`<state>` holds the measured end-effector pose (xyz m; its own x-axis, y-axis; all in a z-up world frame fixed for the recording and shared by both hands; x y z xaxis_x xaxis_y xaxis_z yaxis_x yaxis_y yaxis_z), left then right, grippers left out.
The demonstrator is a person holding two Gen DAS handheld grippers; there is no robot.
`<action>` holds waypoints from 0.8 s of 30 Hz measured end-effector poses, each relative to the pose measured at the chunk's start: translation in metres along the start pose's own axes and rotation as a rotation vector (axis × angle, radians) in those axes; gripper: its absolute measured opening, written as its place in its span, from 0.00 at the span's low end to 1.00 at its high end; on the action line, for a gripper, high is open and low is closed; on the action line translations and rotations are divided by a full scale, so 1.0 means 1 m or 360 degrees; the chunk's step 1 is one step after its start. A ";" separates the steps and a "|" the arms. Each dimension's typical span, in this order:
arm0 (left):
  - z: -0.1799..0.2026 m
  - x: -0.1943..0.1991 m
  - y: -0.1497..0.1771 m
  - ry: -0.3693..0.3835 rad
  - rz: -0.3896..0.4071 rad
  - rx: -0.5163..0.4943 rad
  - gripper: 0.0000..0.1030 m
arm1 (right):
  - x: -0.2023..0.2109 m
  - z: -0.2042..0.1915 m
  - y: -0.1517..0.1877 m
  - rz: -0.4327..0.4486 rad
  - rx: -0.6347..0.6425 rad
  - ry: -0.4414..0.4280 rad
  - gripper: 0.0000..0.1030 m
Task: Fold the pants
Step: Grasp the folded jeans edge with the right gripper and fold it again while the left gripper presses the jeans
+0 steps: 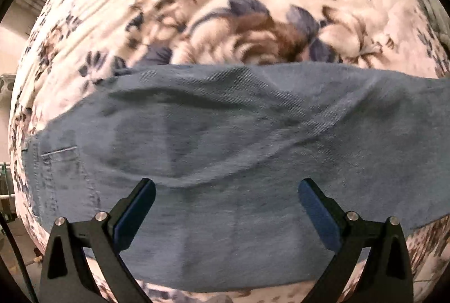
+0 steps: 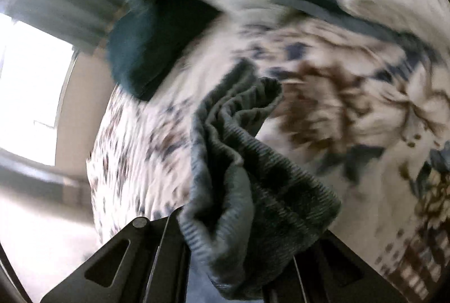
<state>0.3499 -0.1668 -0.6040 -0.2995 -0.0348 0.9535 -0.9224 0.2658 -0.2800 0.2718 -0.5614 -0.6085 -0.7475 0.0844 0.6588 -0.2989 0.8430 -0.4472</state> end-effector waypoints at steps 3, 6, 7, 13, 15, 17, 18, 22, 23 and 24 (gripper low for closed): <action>-0.025 0.018 -0.001 0.0015 0.0020 0.0033 1.00 | 0.002 -0.061 0.030 -0.0044 0.0231 0.0004 0.06; -0.066 0.033 0.005 0.0009 0.0025 0.0118 1.00 | 0.004 -0.105 0.088 -0.0122 0.0426 0.0000 0.06; -0.083 0.033 0.011 0.0005 0.0019 0.0159 1.00 | 0.002 -0.119 0.115 -0.0152 0.0513 0.0003 0.06; -0.189 0.037 0.055 -0.0038 -0.0075 0.0452 1.00 | -0.043 -0.184 0.277 -0.0377 0.0985 0.0015 0.06; -0.217 0.029 0.067 -0.0030 -0.0122 0.0538 1.00 | -0.056 -0.192 0.333 -0.0448 0.1182 0.0026 0.06; -0.238 0.022 0.076 -0.0022 -0.0160 0.0609 1.00 | -0.064 -0.194 0.368 -0.0492 0.1299 0.0050 0.06; -0.245 0.019 0.077 -0.0006 -0.0162 0.0637 1.00 | -0.066 -0.194 0.386 -0.0500 0.1383 0.0089 0.07; -0.251 0.013 0.063 0.0129 -0.0133 0.0687 1.00 | -0.077 -0.191 0.403 -0.0600 0.1462 0.0179 0.20; -0.249 0.012 0.057 0.0171 -0.0124 0.0692 1.00 | -0.076 -0.192 0.402 -0.0669 0.1416 0.0136 0.38; -0.245 0.012 0.049 0.0231 -0.0114 0.0692 1.00 | -0.073 -0.193 0.400 -0.0763 0.1325 0.0052 0.67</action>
Point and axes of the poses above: each gripper's, at about its wrist camera, not at the fingertips, and x roughly against the way its jaws point, z to its right, y to its underside, the point moved 5 cm from there along -x, roughly the way its jaws point, and after that the axes turned 12 degrees about z, right-handed, at the moved point
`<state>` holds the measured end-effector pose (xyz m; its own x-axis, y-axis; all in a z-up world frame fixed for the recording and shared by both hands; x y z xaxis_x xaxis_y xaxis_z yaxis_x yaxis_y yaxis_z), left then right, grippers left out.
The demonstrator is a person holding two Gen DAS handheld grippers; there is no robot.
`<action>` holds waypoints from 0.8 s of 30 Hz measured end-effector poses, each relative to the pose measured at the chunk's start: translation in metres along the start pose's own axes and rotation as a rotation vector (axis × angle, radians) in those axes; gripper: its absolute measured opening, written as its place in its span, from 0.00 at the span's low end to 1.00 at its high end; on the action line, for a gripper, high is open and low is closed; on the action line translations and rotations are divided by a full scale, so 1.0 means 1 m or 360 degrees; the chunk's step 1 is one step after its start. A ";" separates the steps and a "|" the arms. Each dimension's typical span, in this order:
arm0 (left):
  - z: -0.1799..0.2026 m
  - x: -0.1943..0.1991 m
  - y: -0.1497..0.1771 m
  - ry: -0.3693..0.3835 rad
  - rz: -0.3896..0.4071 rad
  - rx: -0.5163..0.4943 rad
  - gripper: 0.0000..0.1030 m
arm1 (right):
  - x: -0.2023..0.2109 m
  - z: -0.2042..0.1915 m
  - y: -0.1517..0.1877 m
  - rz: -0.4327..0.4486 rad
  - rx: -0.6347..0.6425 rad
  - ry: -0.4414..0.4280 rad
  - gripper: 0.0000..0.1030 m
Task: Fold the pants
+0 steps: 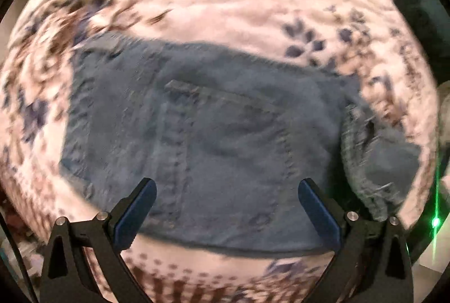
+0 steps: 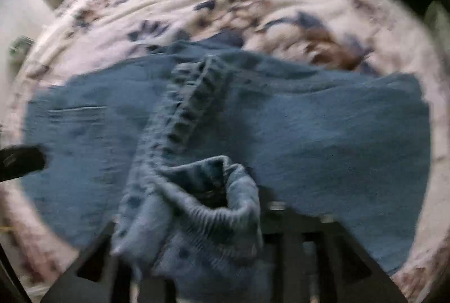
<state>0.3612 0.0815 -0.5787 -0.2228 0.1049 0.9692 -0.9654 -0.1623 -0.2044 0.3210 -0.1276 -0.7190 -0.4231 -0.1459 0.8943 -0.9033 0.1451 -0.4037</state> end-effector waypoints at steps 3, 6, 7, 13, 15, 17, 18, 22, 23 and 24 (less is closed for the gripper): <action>0.030 -0.005 -0.015 0.0172 -0.0018 -0.0054 1.00 | 0.030 0.007 -0.001 -0.0061 -0.0205 -0.0337 0.82; 0.074 -0.022 -0.022 0.0338 -0.0112 -0.0153 1.00 | 0.069 0.038 0.006 -0.0063 -0.0440 -0.0490 0.82; 0.084 -0.030 -0.027 0.0372 -0.0146 -0.0174 1.00 | 0.079 0.052 0.011 -0.0066 -0.0530 -0.0453 0.82; 0.149 -0.091 -0.021 0.0265 -0.0252 -0.0446 0.92 | 0.092 0.157 0.079 -0.0164 -0.1312 -0.0253 0.82; 0.159 -0.099 -0.015 0.0158 -0.0207 -0.0559 0.60 | 0.082 0.178 0.106 -0.0215 -0.1545 -0.0206 0.76; 0.162 -0.098 -0.009 0.0105 -0.0159 -0.0626 0.43 | 0.071 0.185 0.115 -0.0224 -0.1624 -0.0202 0.70; 0.160 -0.096 -0.005 0.0079 -0.0148 -0.0637 0.39 | 0.063 0.186 0.119 -0.0249 -0.1615 -0.0166 0.60; 0.135 -0.091 0.008 0.0002 -0.0166 -0.0573 0.39 | 0.048 0.182 0.138 -0.0357 -0.1558 -0.0076 0.41; 0.131 -0.086 0.011 0.0004 -0.0178 -0.0550 0.40 | 0.050 0.181 0.141 -0.0385 -0.1549 -0.0070 0.41; 0.129 -0.078 0.014 0.0013 -0.0175 -0.0532 0.40 | 0.052 0.181 0.143 -0.0411 -0.1530 -0.0070 0.41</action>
Point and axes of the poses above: each gripper's, at about its wrist camera, not at the fingertips, and x roughly against the way its jaws point, z to its right, y to its underside, the point moved 5 cm from there along -x, roughly the way its jaws point, and after that the axes turned 12 degrees about z, right-handed, at the moved point
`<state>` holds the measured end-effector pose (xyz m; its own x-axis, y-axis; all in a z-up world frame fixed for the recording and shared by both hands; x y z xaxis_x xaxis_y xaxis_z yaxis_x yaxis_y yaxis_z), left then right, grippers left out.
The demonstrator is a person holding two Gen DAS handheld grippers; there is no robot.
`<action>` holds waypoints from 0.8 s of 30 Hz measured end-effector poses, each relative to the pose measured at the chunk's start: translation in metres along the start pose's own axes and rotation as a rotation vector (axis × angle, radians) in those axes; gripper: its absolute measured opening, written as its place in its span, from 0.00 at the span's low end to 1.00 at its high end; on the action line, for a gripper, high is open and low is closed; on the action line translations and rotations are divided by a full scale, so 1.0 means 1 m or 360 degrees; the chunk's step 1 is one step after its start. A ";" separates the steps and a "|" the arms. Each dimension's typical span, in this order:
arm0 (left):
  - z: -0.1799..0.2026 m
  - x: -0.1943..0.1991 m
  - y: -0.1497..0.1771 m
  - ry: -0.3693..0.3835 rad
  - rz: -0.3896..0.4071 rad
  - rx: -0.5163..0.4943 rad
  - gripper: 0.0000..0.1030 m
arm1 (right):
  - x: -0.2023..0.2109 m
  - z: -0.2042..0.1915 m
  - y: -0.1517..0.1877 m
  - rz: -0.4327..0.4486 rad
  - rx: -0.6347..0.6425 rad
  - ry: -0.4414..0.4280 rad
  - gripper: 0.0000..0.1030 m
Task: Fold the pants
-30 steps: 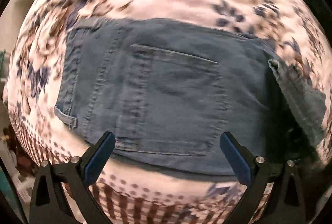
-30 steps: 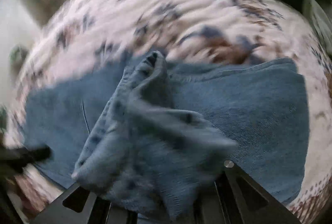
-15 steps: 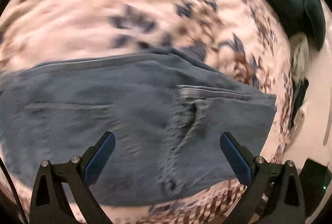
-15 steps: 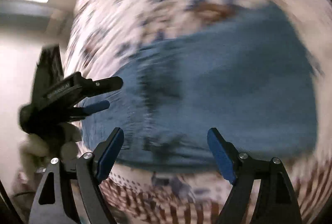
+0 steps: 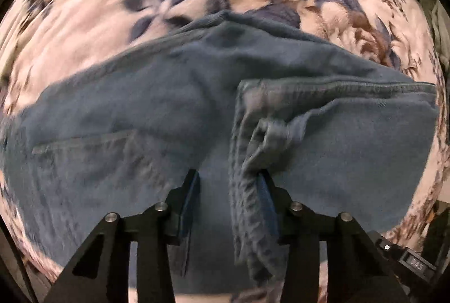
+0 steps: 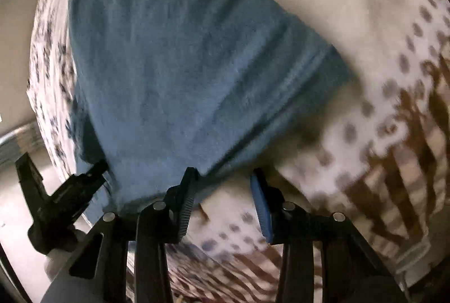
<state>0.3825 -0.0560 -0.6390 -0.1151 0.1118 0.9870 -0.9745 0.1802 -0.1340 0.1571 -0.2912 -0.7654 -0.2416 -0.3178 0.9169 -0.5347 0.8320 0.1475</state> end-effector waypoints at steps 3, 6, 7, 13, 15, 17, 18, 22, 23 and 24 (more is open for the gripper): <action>0.004 0.012 0.015 0.0118 -0.0054 0.0101 0.40 | 0.007 -0.003 0.004 -0.0072 -0.0089 -0.0127 0.41; 0.013 0.007 0.034 0.0247 -0.0150 0.0236 0.41 | 0.013 -0.007 -0.001 -0.0022 -0.0129 -0.0196 0.46; 0.016 0.001 0.040 0.0223 -0.0183 0.0242 0.41 | 0.013 -0.006 -0.005 0.0013 -0.0160 -0.0210 0.46; 0.028 0.006 0.058 0.0064 -0.0028 0.0114 0.22 | 0.001 0.005 -0.022 0.0070 -0.0288 -0.0155 0.20; 0.030 0.010 0.069 0.0029 -0.0011 0.0043 0.20 | 0.007 0.002 -0.020 0.0106 -0.0196 -0.0084 0.13; 0.032 0.003 0.079 0.0027 -0.0039 0.0047 0.20 | 0.008 -0.003 -0.018 0.0111 -0.0092 -0.0016 0.13; 0.031 0.001 0.082 0.0029 -0.0044 0.0061 0.20 | 0.006 -0.003 -0.017 0.0097 -0.0083 0.0005 0.13; 0.031 0.002 0.070 0.0057 -0.0033 0.0139 0.22 | -0.004 -0.008 -0.027 0.0022 -0.0055 0.0050 0.14; 0.028 0.008 0.066 0.0060 -0.0005 0.0145 0.22 | -0.004 -0.013 -0.029 0.0003 -0.0023 0.0062 0.16; 0.027 0.016 0.062 0.0050 0.0038 0.0143 0.24 | -0.004 -0.021 -0.029 -0.0017 0.0022 0.0067 0.24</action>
Point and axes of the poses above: each gripper's, at about its wrist camera, not at the fingertips, and x roughly against the way its jaws point, z to its right, y to its underside, the point moved 5 cm from there along -x, roughly the way its jaws point, and after that the axes turned 12 degrees about z, right-handed, at the moved point
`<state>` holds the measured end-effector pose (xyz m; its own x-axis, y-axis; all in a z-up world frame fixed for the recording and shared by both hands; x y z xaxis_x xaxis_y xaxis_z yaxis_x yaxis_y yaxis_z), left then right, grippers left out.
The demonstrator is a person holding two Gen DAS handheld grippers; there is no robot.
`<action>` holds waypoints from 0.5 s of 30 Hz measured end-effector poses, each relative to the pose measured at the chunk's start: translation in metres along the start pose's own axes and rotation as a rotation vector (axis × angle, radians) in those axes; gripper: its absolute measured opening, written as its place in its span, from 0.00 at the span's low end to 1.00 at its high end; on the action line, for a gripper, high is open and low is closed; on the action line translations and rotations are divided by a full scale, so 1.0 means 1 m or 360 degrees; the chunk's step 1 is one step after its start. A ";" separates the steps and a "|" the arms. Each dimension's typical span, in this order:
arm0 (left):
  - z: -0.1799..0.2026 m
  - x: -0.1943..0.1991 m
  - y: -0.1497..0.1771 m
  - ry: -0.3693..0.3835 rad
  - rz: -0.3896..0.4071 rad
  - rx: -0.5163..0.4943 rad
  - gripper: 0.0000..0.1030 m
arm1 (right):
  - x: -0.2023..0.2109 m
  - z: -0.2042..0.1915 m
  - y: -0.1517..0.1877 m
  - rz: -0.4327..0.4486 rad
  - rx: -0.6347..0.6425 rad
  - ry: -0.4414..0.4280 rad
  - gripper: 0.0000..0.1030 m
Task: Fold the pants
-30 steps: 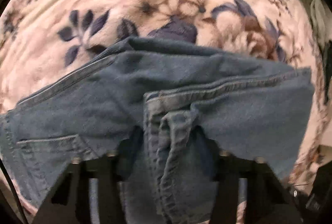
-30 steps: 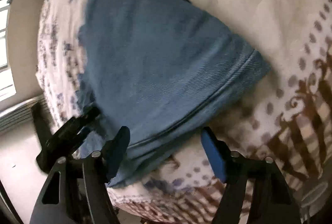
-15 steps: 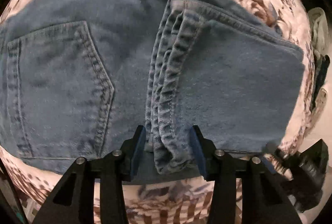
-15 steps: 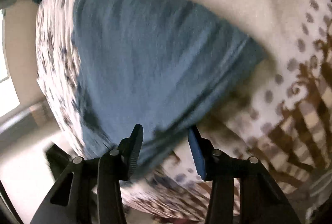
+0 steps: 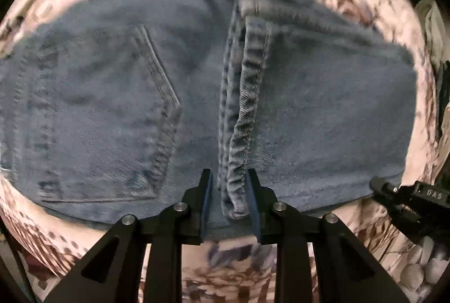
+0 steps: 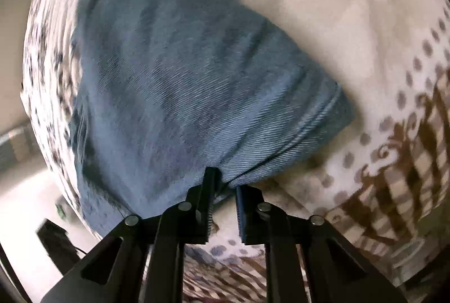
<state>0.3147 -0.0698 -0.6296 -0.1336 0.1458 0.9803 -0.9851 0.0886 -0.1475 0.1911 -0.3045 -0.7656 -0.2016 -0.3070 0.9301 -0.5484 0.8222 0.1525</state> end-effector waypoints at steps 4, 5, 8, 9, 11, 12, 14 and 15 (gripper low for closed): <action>-0.019 0.036 -0.005 -0.0028 0.0166 0.0102 0.32 | 0.019 -0.027 0.009 0.0003 0.0368 0.0152 0.71; -0.030 0.045 -0.004 -0.0049 0.0201 0.0123 0.39 | 0.023 -0.036 0.012 0.0020 0.0483 0.0208 0.77; -0.068 0.067 -0.001 -0.0130 0.0306 0.0201 0.94 | 0.034 -0.070 0.025 0.0141 0.0849 0.0403 0.81; -0.081 0.073 0.000 -0.0150 0.0332 0.0235 0.98 | 0.035 -0.081 0.028 0.0181 0.0945 0.0449 0.85; -0.100 0.069 -0.005 -0.0183 0.0361 0.0311 0.98 | 0.035 -0.100 0.034 0.0239 0.1078 0.0498 0.85; -0.107 0.069 -0.004 -0.0204 0.0365 0.0355 0.98 | 0.033 -0.109 0.037 0.0263 0.1137 0.0524 0.85; -0.129 0.070 -0.002 -0.0244 0.0362 0.0469 0.98 | 0.028 -0.126 0.041 0.0291 0.1206 0.0546 0.85; -0.141 0.070 0.002 -0.0251 0.0357 0.0544 0.98 | 0.023 -0.137 0.044 0.0297 0.1228 0.0548 0.85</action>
<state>0.3189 0.0799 -0.5802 -0.3374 -0.0301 0.9409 -0.9055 -0.2630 -0.3332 0.2736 -0.2098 -0.6917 -0.1546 0.0652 0.9858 -0.9536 0.2512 -0.1661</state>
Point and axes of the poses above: each gripper's, at about its wrist camera, not at the fingertips, and x roughly against the way its jaws point, z to its right, y to its underside, the point moved 5 cm from there along -x, roughly the way its jaws point, and after that the axes turned 12 degrees about z, right-handed, at the moved point
